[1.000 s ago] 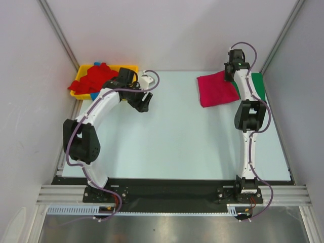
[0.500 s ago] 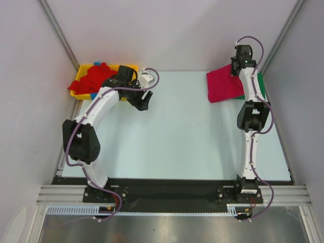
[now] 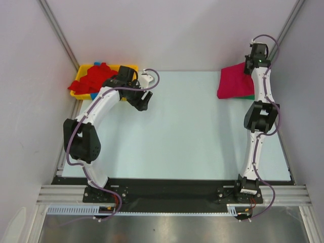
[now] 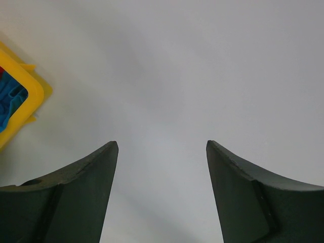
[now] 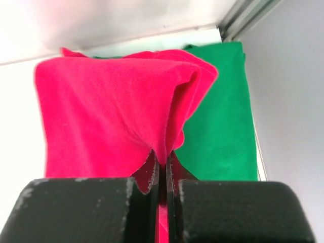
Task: Fold and stack the t-shirts
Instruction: Neatly place the folded tshirt to the corner
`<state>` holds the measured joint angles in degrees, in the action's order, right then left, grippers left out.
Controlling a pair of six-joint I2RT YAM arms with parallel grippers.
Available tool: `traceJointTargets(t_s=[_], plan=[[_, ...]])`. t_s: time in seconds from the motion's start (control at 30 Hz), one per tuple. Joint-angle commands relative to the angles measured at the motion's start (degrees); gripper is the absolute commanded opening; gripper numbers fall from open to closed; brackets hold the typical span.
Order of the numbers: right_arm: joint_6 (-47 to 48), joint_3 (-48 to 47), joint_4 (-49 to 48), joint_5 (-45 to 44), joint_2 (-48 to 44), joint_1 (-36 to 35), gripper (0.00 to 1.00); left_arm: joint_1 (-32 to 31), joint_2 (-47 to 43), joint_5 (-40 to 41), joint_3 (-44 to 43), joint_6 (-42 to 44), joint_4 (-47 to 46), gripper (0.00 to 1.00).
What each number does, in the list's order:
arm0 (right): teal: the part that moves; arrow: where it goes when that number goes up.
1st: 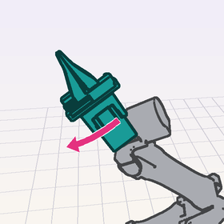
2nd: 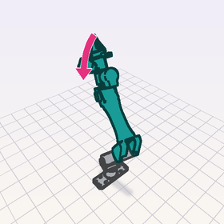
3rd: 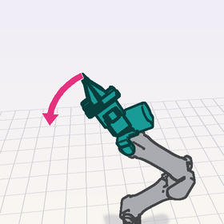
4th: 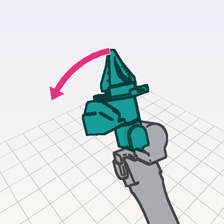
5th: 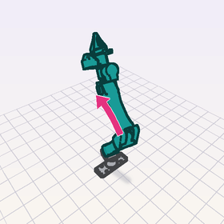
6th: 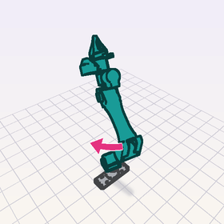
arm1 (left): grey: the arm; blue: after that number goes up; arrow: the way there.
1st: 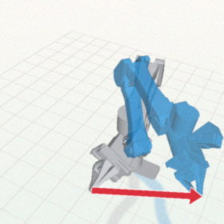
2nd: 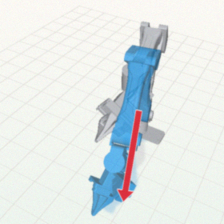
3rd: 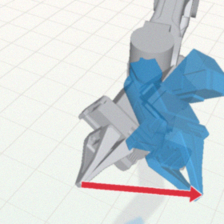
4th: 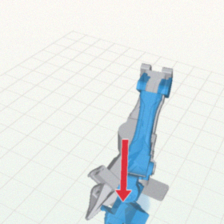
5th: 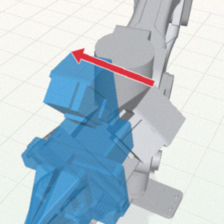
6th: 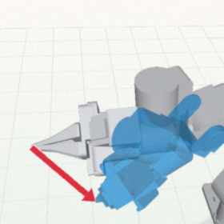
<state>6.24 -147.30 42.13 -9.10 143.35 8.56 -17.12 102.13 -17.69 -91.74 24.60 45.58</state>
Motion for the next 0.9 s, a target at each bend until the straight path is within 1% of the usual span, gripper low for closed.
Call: traceJointTargets(t_s=[0.0,0.33,0.53,0.6,0.77,0.87], plan=[[0.97,-3.78,-2.84,0.66,-6.77,-0.47,0.00,0.16,0.09,0.99,-0.89,1.68,-1.02,0.76],[0.53,-5.80,-2.67,2.07,-8.70,-0.65,0.00,0.25,-0.17,1.78,0.25,2.12,-1.55,0.77],[0.88,-3.70,-1.88,2.86,-9.49,1.37,0.00,0.16,0.00,2.31,0.51,2.38,-1.73,0.77],[1.32,-3.08,-2.14,5.84,-8.97,2.07,0.00,0.16,0.18,2.40,0.34,2.38,-1.72,0.77],[3.25,-2.37,-4.25,8.66,-5.28,4.09,0.00,0.25,0.09,2.75,0.25,2.38,-1.29,0.77],[4.22,-2.46,-6.26,8.66,-3.17,5.59,0.00,0.16,-0.17,3.19,0.43,2.47,-0.67,0.77]])
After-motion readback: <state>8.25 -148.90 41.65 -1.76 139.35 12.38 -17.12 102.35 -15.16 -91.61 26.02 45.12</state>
